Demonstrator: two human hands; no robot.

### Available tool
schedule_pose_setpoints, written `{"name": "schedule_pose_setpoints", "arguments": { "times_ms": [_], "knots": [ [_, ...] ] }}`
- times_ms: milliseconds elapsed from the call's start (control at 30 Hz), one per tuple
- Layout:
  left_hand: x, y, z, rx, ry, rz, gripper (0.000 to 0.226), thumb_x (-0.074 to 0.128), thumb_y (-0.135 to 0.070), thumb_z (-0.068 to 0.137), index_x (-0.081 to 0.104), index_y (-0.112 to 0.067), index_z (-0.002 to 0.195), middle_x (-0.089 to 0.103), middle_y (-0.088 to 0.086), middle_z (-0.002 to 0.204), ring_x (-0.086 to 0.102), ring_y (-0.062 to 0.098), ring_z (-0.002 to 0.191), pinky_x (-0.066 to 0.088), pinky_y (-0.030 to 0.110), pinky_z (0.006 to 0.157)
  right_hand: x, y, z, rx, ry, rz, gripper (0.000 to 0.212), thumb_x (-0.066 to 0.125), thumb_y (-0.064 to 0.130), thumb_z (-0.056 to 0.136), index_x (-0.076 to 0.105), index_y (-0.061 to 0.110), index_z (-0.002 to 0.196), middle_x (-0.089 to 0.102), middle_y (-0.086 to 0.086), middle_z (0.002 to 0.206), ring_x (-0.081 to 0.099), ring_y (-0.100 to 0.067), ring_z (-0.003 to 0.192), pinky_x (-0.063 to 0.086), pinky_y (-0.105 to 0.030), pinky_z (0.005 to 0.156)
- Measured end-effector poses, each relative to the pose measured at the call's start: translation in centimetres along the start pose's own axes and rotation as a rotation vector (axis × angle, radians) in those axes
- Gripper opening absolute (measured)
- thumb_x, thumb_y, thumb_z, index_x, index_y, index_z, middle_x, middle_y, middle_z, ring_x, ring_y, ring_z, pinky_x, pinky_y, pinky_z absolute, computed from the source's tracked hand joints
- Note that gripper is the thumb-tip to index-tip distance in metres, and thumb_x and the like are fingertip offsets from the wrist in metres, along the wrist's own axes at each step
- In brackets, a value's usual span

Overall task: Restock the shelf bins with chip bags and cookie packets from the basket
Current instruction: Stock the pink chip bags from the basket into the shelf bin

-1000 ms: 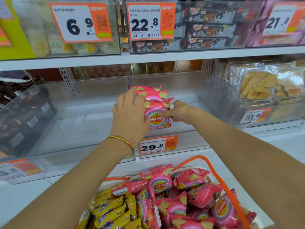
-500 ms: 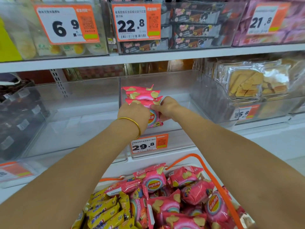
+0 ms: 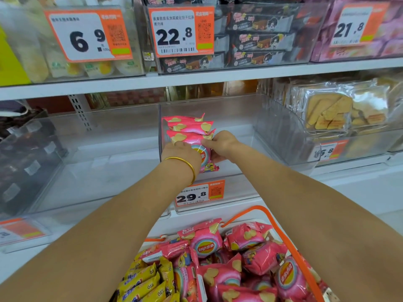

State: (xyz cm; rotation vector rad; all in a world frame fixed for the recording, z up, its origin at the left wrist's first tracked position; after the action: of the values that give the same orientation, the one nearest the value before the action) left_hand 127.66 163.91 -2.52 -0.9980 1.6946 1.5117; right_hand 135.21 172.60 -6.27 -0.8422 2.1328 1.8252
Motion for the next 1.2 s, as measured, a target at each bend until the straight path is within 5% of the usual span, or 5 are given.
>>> {"name": "schedule_pose_setpoints", "arguments": {
  "times_ms": [433,633,833,967,1200],
  "knots": [
    [-2.1,-0.8,-2.0,0.052,-0.139,-0.046,0.033,0.046,-0.010,0.092,0.052,-0.010,0.124,0.051,0.012,0.124,0.044,0.029,0.120,0.039,0.039,0.096,-3.2,0.2,-1.7,-0.072,-0.055,-0.045,0.037,0.074,0.032,0.081,0.053,0.003,0.070,0.060,-0.015,0.072,0.060,-0.023,0.064,0.059,-0.035,0.072],
    [-8.1,-4.2,-10.4,0.260,-0.918,-0.474,0.025,0.040,-0.014,0.078,0.062,-0.007,0.088,0.060,0.015,0.083,0.057,0.036,0.082,0.050,0.044,0.066,-10.2,-2.0,-12.3,-0.260,-0.201,0.054,0.017,0.067,0.003,0.083,0.059,0.009,0.070,0.061,-0.013,0.066,0.059,-0.019,0.056,0.055,-0.030,0.055],
    [0.1,-17.6,-9.9,0.488,-0.270,-0.691,0.025,0.049,-0.026,0.090,0.062,-0.012,0.105,0.057,0.008,0.108,0.050,0.028,0.109,0.044,0.038,0.089,-7.4,-18.8,-17.1,0.281,0.150,-0.643,0.047,0.059,0.042,0.090,0.060,-0.001,0.073,0.059,-0.012,0.066,0.054,-0.019,0.052,0.046,-0.019,0.043],
    [6.1,-25.3,-9.9,0.484,0.061,-0.727,0.054,0.062,-0.047,0.081,0.051,-0.008,0.118,0.049,0.011,0.120,0.043,0.029,0.118,0.038,0.038,0.095,-4.5,-21.9,-18.1,0.291,0.274,-0.777,0.045,0.056,0.044,0.090,0.039,0.012,0.064,0.042,-0.001,0.065,0.046,-0.016,0.060,0.031,-0.018,0.035],
    [10.6,-29.9,-10.6,0.251,0.122,-0.786,0.074,0.055,-0.064,0.076,0.039,-0.013,0.127,0.047,0.006,0.124,0.042,0.026,0.118,0.033,0.040,0.096,-3.5,-24.2,-18.4,0.323,0.268,-0.591,0.021,0.052,0.018,0.092,0.057,0.000,0.081,0.068,-0.021,0.082,0.067,-0.032,0.068,0.051,-0.022,0.048]
  ]
}}
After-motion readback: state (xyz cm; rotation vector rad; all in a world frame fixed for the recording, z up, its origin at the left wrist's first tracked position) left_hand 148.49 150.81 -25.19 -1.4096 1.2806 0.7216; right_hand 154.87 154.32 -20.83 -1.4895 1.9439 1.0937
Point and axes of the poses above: each hand's wrist, its own z-axis towards the middle knuckle, its own x-axis out of the palm, y = z × x, the point moved 9 cm from there along z, towards the middle knuckle
